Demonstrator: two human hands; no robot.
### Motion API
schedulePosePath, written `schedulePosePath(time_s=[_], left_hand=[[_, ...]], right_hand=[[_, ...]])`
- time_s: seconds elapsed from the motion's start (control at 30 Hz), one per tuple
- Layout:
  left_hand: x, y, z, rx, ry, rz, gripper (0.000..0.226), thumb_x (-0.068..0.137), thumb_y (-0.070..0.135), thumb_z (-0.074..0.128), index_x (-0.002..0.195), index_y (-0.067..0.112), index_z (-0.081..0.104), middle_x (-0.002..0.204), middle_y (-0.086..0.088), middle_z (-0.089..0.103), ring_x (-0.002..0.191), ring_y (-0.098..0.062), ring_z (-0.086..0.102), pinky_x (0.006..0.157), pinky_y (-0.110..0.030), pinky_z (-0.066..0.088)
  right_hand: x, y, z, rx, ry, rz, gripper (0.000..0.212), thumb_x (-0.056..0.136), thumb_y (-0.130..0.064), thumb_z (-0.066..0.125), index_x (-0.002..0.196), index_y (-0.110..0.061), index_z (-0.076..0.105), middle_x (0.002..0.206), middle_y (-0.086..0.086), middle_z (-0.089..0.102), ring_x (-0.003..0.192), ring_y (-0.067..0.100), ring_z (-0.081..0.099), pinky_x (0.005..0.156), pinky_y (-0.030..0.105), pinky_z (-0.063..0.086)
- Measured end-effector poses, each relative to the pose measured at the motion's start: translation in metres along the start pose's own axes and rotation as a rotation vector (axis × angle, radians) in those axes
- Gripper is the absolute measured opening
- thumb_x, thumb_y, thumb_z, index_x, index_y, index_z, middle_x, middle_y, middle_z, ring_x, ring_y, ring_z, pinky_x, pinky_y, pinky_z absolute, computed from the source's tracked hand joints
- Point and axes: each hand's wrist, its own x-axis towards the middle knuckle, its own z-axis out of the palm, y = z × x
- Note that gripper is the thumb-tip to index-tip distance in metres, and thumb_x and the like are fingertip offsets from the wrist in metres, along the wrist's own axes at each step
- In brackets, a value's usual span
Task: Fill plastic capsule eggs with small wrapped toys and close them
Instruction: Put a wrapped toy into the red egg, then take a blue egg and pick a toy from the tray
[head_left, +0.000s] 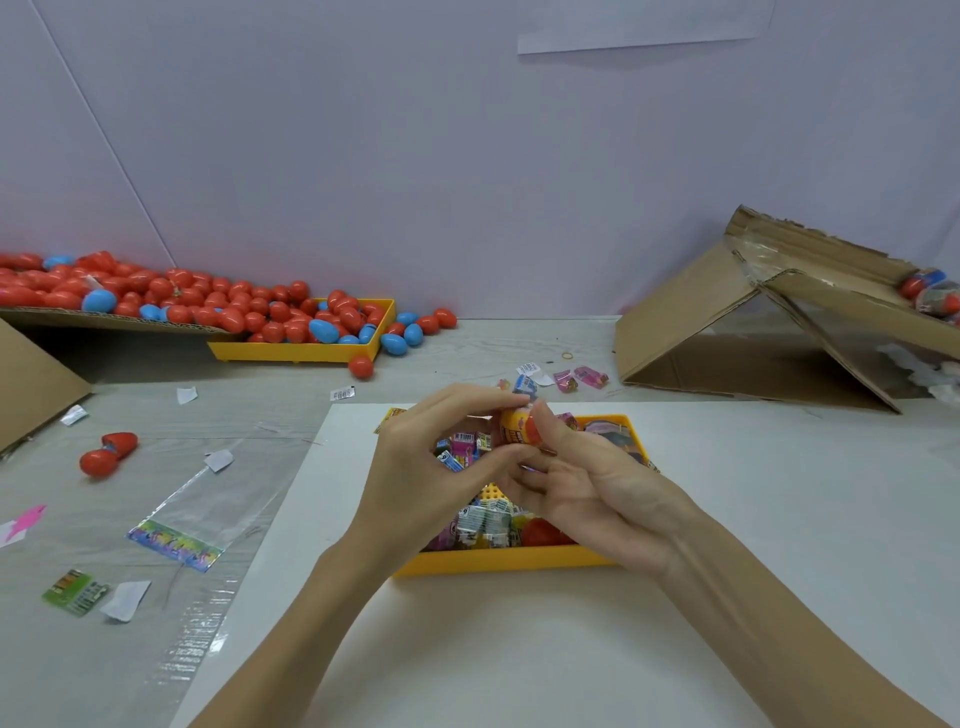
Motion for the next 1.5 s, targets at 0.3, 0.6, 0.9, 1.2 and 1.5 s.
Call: schedulePosePath(time_s=[0.3,0.6,0.9,1.2,1.5], left_hand=[[0.002,0.000,0.002,0.013,0.001,-0.021,0.072,0.080,0.035,0.085,0.144,0.023,0.054,0.138,0.010,0.063,0.126,-0.008,0.061,0.097,-0.023,0.055],[0.003,-0.015,-0.007,0.181,0.014,-0.123,0.021,0.096,0.039,0.061,0.100,0.025,0.075,0.121,0.010,0.060,0.108,-0.006,0.062,0.081,-0.019,0.056],[-0.003,-0.024,-0.004,0.361,-0.122,-0.184,0.040,0.092,0.058,0.048,0.098,0.029,0.075,0.120,0.021,0.053,0.105,0.006,0.058,0.083,-0.013,0.048],[0.019,-0.051,-0.016,0.278,0.081,-0.517,0.019,0.105,0.029,0.056,0.109,0.025,0.074,0.111,0.013,0.069,0.098,0.005,0.060,0.075,-0.010,0.044],[0.099,-0.164,-0.033,1.264,-0.370,-0.469,0.038,0.105,0.014,0.046,0.142,0.013,0.050,0.152,-0.008,0.048,0.139,-0.032,0.037,0.110,-0.041,0.032]], right_hand=[[-0.007,-0.021,-0.003,-0.386,0.099,-0.119,0.035,0.089,-0.027,0.078,0.120,-0.011,0.075,0.114,0.006,0.075,0.104,0.018,0.073,0.097,0.034,0.058],[0.022,-0.180,-0.048,-1.629,1.189,-0.860,0.033,0.102,-0.004,0.060,0.134,-0.007,0.057,0.132,0.013,0.062,0.123,0.028,0.056,0.105,0.035,0.046],[0.034,-0.112,-0.058,-2.007,0.979,-0.601,0.039,0.103,-0.007,0.053,0.141,-0.001,0.056,0.159,0.024,0.040,0.153,0.039,0.028,0.126,0.044,0.019],[0.023,-0.028,-0.042,-1.728,0.636,-0.627,0.019,0.103,-0.012,0.059,0.111,-0.016,0.076,0.114,-0.001,0.073,0.111,0.015,0.062,0.092,0.018,0.037],[0.023,-0.011,-0.038,-1.840,0.432,-0.646,0.018,0.103,-0.013,0.058,0.112,-0.015,0.073,0.109,-0.003,0.070,0.107,0.013,0.055,0.093,0.016,0.035]])
